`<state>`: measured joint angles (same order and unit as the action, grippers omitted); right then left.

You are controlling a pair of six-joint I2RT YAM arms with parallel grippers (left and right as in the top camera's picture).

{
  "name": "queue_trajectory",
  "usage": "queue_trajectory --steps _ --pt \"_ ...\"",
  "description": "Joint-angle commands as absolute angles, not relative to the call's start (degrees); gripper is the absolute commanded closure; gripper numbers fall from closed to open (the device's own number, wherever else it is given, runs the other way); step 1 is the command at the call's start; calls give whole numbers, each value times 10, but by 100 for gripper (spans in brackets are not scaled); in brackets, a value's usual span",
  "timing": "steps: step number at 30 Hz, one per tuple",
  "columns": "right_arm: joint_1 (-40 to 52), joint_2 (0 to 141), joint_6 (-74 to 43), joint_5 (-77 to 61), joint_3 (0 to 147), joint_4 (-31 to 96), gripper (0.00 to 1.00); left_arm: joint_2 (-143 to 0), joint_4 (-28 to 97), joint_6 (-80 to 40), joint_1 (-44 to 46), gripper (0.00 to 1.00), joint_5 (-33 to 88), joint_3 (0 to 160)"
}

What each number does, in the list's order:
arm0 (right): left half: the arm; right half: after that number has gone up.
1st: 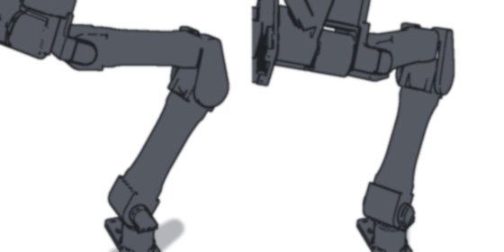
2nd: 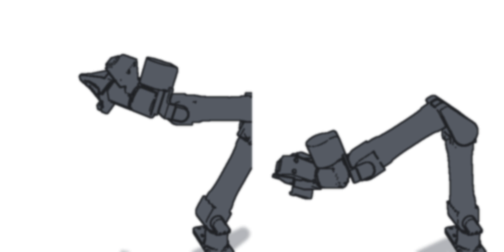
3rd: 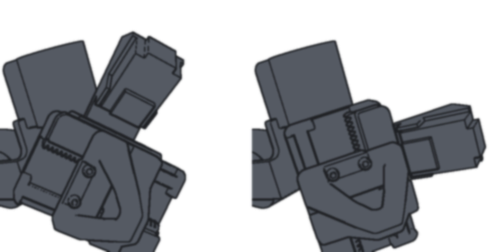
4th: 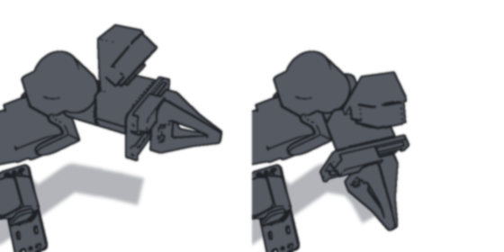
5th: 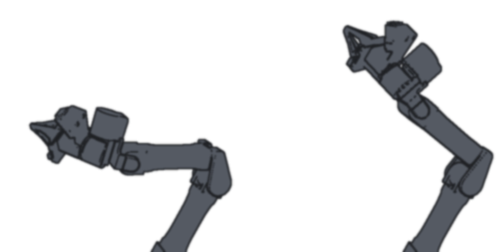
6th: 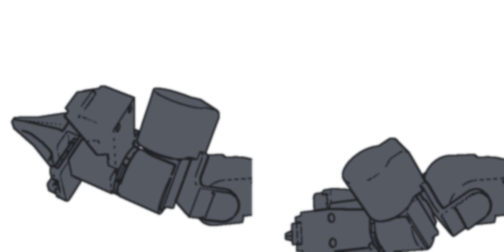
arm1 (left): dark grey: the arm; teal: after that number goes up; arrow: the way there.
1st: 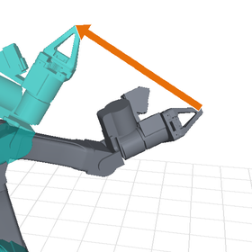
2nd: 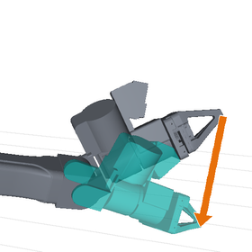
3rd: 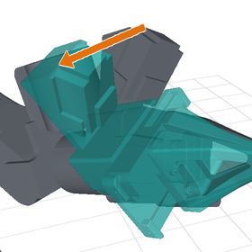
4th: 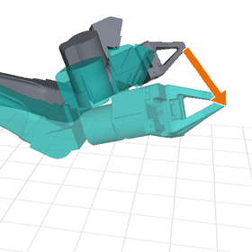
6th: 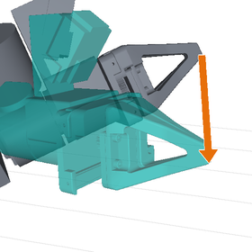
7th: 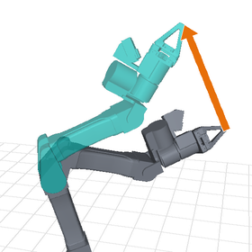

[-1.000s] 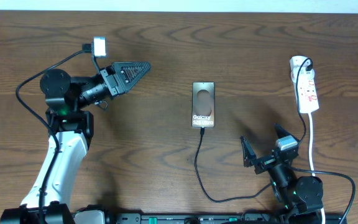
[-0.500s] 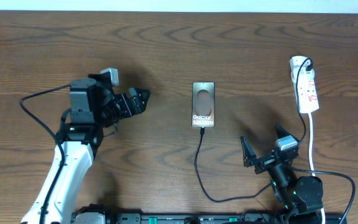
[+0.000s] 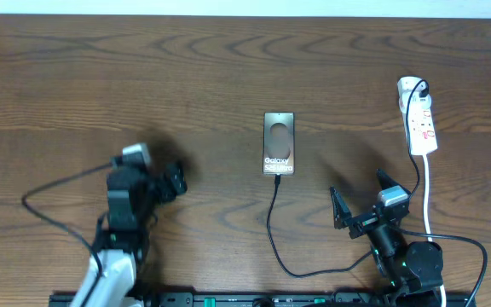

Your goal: Plug charger to phone and switch on socket

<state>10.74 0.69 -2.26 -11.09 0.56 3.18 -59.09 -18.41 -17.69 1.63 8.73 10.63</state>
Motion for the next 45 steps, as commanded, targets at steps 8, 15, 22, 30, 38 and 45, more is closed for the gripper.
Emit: queue_trajectory --steps 8,15,22,30,38,45 --pt "113 3 -16 -111 3 33 1 -482 -157 -206 16 2 6 2" --pt "113 3 -16 -110 3 33 1 -358 -17 -207 17 2 -21 2" --pt "113 3 -16 -110 3 33 1 -250 43 -189 18 2 -22 2" --pt "113 3 -16 -111 3 33 1 -130 43 -116 22 2 -20 2" --pt "113 3 -16 -111 3 33 1 -1 43 -73 22 2 -20 2" --pt "113 3 -16 -110 3 33 1 -1 41 -71 21 2 -20 2"
